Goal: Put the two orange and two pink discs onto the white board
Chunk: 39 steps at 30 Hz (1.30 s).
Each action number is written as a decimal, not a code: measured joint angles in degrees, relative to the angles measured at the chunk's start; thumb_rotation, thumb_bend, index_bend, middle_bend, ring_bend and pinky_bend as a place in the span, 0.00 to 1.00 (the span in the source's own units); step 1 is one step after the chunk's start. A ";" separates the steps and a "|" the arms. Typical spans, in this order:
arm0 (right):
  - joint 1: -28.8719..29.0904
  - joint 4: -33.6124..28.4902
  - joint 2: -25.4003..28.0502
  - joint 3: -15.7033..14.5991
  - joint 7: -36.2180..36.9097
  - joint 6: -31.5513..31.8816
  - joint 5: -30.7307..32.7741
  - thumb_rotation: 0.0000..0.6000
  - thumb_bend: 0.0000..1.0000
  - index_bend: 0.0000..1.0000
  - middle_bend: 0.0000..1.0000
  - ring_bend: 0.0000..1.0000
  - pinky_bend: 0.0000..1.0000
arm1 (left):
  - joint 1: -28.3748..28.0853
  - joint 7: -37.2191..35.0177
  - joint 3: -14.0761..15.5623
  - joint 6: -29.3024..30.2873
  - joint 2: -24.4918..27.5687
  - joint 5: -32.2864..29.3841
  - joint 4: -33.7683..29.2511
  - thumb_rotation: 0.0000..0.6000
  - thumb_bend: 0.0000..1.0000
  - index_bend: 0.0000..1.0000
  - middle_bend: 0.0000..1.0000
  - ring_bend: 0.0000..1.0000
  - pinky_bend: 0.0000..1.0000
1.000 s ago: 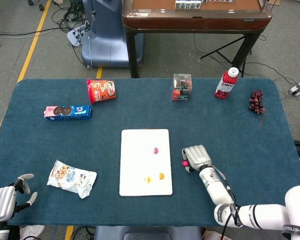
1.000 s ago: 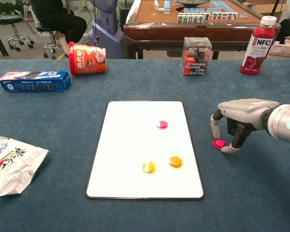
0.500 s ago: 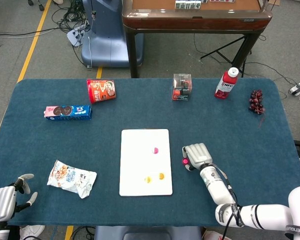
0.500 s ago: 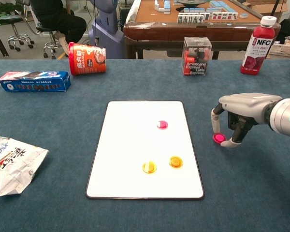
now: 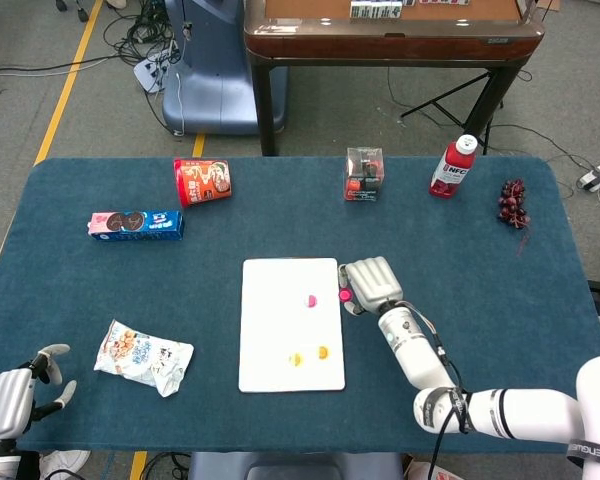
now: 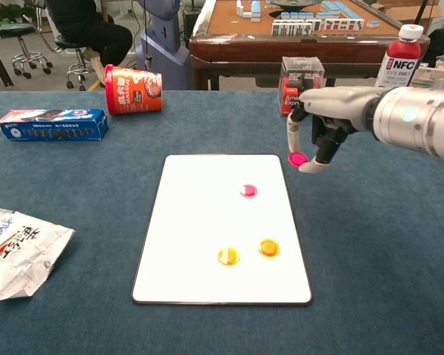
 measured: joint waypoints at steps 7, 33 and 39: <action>5.37 0.29 -2.51 2.67 -3.00 -0.55 4.11 1.00 0.23 0.52 1.00 1.00 1.00 | 0.02 -0.42 -0.39 0.14 -0.05 -0.52 0.17 1.00 0.31 0.39 0.62 0.56 0.75; 15.69 11.85 -13.29 3.57 -4.89 -4.88 14.80 1.00 0.23 0.52 1.00 1.00 1.00 | 0.64 -1.61 0.04 0.46 0.35 -0.61 1.10 1.00 0.31 0.39 0.62 0.56 0.75; 16.89 14.91 -15.59 3.51 -4.10 -6.27 15.81 1.00 0.23 0.52 1.00 1.00 1.00 | 0.86 -2.18 0.26 0.20 0.36 -0.83 1.34 1.00 0.31 0.39 0.62 0.56 0.75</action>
